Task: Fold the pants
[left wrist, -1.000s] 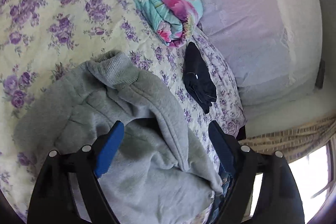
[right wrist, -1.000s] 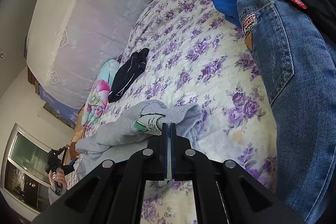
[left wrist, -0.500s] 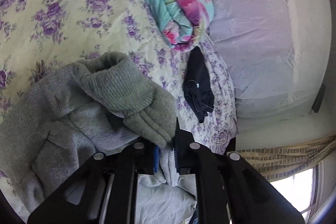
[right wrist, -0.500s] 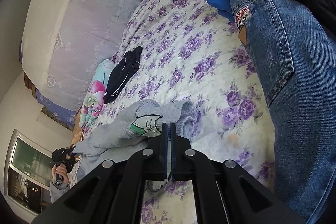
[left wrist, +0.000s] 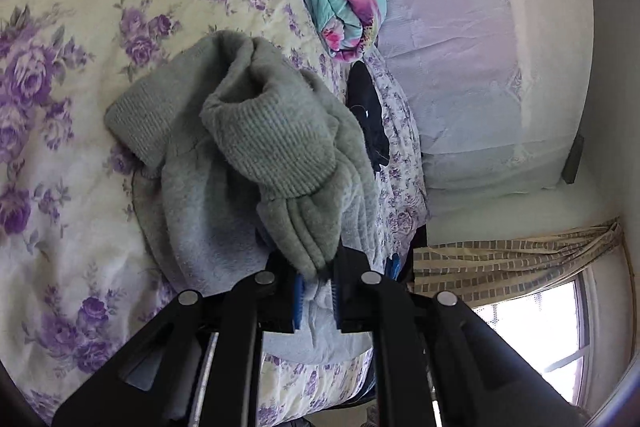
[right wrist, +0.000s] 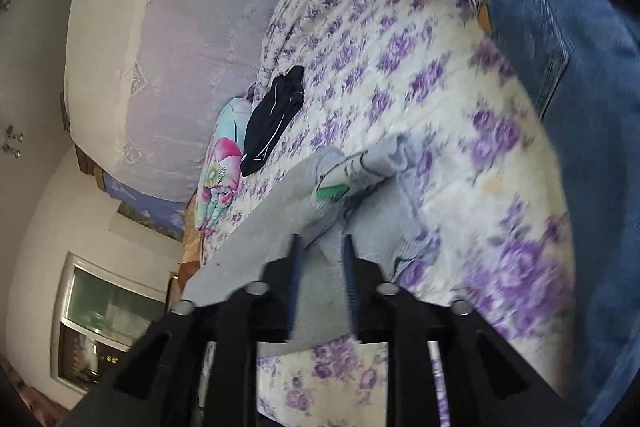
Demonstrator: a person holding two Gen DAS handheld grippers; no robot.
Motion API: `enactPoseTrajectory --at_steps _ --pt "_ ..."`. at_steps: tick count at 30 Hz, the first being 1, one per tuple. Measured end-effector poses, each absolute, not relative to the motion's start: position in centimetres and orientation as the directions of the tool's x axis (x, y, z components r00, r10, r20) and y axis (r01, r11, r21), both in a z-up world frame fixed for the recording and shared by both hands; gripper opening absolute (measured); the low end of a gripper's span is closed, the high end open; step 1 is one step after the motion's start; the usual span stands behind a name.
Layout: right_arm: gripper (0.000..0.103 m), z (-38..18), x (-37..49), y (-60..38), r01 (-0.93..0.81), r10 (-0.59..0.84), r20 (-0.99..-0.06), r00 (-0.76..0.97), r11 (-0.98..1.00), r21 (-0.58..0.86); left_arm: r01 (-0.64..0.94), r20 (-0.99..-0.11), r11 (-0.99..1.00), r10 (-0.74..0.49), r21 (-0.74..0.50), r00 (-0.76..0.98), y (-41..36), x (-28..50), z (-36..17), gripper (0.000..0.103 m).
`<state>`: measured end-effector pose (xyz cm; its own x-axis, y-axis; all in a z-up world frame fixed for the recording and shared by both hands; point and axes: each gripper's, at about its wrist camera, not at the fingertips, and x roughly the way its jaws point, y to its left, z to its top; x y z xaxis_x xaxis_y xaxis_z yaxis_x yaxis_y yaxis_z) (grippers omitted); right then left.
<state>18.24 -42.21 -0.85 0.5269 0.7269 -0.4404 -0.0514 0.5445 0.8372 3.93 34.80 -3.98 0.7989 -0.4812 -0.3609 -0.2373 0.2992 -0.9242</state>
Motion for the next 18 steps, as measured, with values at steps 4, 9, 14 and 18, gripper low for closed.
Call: enactPoseTrajectory --at_steps 4,9,14,18 --pt "0.057 -1.4 20.0 -40.5 0.001 0.735 -0.395 0.551 0.473 0.881 -0.220 -0.351 0.310 -0.474 -0.925 0.808 34.8 3.9 -3.6 0.009" --pt "0.028 -3.9 23.2 -38.9 0.116 0.740 -0.418 0.526 0.425 0.898 -0.217 -0.358 0.327 -0.474 -0.920 0.804 35.0 5.0 -3.1 0.009" --pt "0.014 -0.1 23.6 -37.9 -0.017 0.725 -0.374 0.579 0.469 0.883 -0.182 -0.341 0.349 -0.472 -0.919 0.813 35.5 6.2 -0.8 0.009" --pt "0.014 4.8 21.0 -37.7 -0.180 0.747 -0.306 0.590 0.492 0.852 -0.116 -0.299 0.387 -0.455 -0.915 0.838 35.7 5.3 2.2 0.009"
